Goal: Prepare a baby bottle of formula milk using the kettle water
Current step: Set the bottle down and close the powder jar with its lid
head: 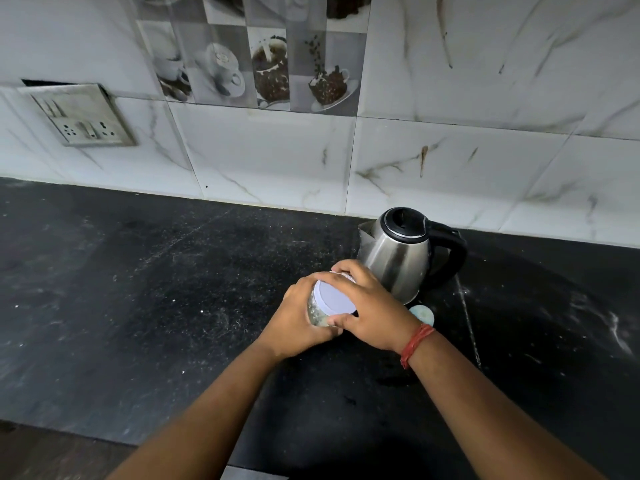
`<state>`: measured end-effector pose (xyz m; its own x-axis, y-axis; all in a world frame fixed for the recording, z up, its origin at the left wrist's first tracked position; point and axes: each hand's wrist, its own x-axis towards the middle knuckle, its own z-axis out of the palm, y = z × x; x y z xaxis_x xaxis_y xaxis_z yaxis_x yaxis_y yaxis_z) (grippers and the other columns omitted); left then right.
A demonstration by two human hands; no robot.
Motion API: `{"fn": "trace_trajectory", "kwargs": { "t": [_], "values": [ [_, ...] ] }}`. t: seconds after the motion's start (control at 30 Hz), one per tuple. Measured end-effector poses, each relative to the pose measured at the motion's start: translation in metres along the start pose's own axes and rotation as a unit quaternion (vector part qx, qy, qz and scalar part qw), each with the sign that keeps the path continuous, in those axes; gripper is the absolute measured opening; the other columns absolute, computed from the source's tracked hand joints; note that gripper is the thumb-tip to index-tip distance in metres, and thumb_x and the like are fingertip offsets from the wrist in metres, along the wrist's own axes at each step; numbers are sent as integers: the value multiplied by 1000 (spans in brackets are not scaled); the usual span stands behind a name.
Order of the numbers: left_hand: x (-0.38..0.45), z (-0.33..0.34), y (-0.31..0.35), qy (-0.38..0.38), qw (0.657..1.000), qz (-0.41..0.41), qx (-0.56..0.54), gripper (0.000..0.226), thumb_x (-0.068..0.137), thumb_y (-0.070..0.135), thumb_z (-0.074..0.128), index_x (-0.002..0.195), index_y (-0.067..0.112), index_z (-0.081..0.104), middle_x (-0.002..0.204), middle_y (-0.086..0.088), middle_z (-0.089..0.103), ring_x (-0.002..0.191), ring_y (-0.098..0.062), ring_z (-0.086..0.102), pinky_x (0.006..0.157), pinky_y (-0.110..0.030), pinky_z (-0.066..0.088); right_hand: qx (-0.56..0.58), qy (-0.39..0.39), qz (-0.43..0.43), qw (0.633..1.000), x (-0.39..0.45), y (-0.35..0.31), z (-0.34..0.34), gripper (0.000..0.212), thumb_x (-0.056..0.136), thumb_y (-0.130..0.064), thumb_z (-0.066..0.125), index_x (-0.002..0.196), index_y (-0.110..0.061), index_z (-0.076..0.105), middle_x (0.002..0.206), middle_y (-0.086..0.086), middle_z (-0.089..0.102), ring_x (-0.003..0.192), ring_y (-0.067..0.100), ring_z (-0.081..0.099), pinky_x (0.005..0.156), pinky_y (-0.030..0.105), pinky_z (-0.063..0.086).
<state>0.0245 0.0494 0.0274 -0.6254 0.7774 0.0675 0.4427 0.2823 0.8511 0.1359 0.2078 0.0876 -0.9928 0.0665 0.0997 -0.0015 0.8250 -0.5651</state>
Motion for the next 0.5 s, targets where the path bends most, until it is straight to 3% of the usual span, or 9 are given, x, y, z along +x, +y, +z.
{"fn": "trace_trajectory", "kwargs": {
  "t": [0.13,0.2,0.27,0.33,0.4,0.43,0.5],
  "values": [
    [2,-2,10,2,1000,3,6,88,65,43,82,141,46,38,136,22,45,132,-11,40,109,-35,40,-50,41,39,997,1,-4,-7,77,82,-51,75,148,-25,47,131,2,42,125,20,45,110,35,42],
    [4,1,16,16,1000,9,10,91,65,43,80,146,42,37,138,22,43,133,-10,38,108,-29,37,-109,52,97,988,3,-13,-10,89,78,-74,56,147,-19,45,129,5,44,122,25,49,104,40,46],
    [4,3,19,36,999,10,8,90,67,39,82,145,41,38,137,25,42,134,-10,36,106,-24,35,-160,15,150,976,4,-19,-18,97,72,-86,39,136,-15,49,126,5,50,117,27,55,95,38,48],
    [4,-1,17,57,998,3,3,89,68,33,86,143,41,40,135,28,42,134,-11,36,106,-27,38,-193,-26,185,963,2,-22,-30,78,77,-87,41,111,-19,58,110,-1,57,102,24,62,75,34,45],
    [4,-6,15,70,998,-6,0,89,67,33,87,142,42,39,133,30,41,134,-11,36,108,-31,39,-227,-20,170,959,0,-22,-41,62,81,-85,45,90,-24,53,97,-6,54,88,19,60,66,32,37],
    [4,-9,15,71,997,-8,-1,90,66,35,87,141,46,38,133,31,40,134,-11,36,109,-32,39,-231,5,141,963,-1,-22,-45,59,82,-82,49,94,-24,53,101,-6,54,91,18,58,68,32,39],
    [6,-13,18,67,998,-7,-2,90,65,40,87,136,58,35,134,31,40,135,-11,37,110,-35,41,-198,23,57,978,-1,-20,-48,62,85,-70,60,125,-24,52,127,-5,50,116,18,54,86,32,47]
  ]
}}
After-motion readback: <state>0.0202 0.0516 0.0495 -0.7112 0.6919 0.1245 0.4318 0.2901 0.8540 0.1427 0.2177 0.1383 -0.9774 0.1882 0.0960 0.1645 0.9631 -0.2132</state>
